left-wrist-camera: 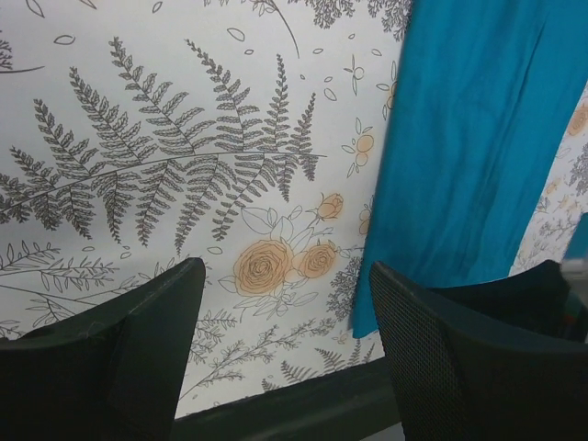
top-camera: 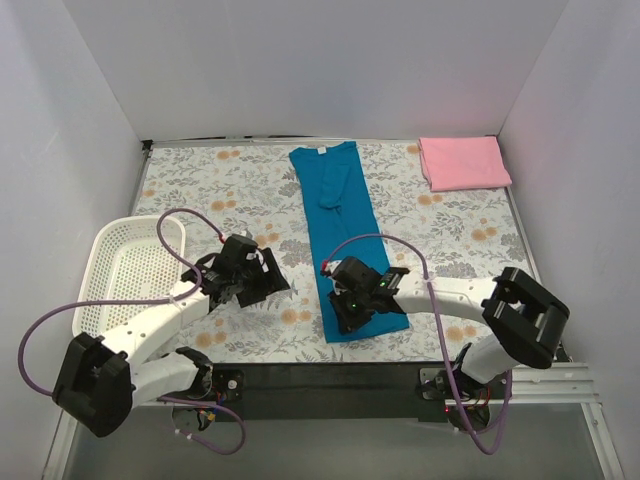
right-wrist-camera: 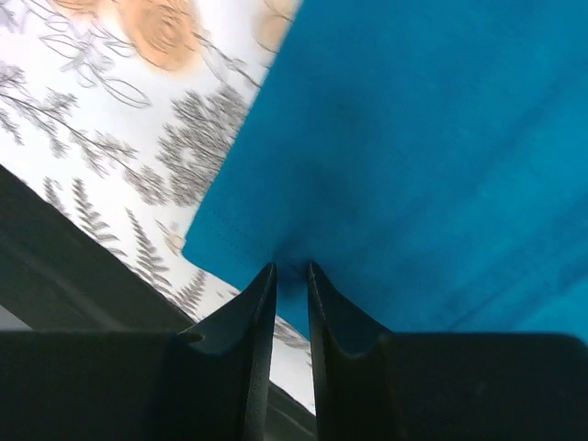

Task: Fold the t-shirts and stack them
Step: Fold the tshirt

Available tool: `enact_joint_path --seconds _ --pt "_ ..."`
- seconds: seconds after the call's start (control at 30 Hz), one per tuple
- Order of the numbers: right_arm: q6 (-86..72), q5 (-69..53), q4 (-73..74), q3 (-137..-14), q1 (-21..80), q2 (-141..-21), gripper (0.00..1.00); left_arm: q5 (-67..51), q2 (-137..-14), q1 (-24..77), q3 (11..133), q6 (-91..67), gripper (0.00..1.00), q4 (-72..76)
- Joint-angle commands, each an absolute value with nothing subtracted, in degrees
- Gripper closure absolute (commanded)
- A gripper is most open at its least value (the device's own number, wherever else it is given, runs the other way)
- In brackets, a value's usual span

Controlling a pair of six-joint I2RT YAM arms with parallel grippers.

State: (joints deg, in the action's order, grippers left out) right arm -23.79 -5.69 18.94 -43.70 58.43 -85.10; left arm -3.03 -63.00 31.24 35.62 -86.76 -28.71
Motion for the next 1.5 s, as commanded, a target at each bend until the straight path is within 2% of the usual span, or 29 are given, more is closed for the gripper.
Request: enact_joint_path --seconds 0.0,0.17,0.33,0.5,0.53,0.67,0.8,0.9,1.07,1.47 --pt "-27.07 -4.48 18.45 -47.02 63.09 -89.99 0.74 -2.90 -60.73 32.43 35.86 -90.17 0.29 -31.20" --pt "-27.16 -5.18 21.18 -53.78 67.23 -97.45 0.74 -0.88 -60.47 33.22 36.56 -90.70 0.29 -35.58" --pt "-26.46 -4.31 24.51 -60.02 70.22 -99.67 0.73 1.49 -57.66 33.49 36.12 -92.10 0.29 -38.67" --pt "-28.82 6.02 29.17 -61.44 70.14 -92.83 0.62 0.61 -57.65 36.47 35.95 -93.86 0.29 -40.34" --pt "-29.35 7.54 30.22 -61.09 69.88 -91.59 0.56 0.79 -58.00 37.34 36.12 -94.39 0.29 -40.60" --pt "-32.25 12.12 34.71 -56.35 67.16 -83.70 0.47 2.54 -61.95 44.36 37.44 -98.16 0.29 -41.04" --pt "-34.53 10.91 35.25 -48.71 63.03 -77.00 0.46 5.00 -67.21 50.09 39.46 -100.80 0.31 -41.31" --pt "-35.59 10.11 35.24 -43.61 61.09 -72.96 0.46 7.29 -71.08 52.90 41.74 -101.60 0.39 -42.54" --pt "-36.21 9.93 34.72 -38.60 59.42 -69.00 0.47 8.96 -74.61 55.19 43.85 -102.22 0.41 -42.89" --pt "-36.12 4.14 32.17 -35.95 58.45 -72.77 0.51 10.19 -79.45 57.92 46.84 -102.66 0.41 -44.21"
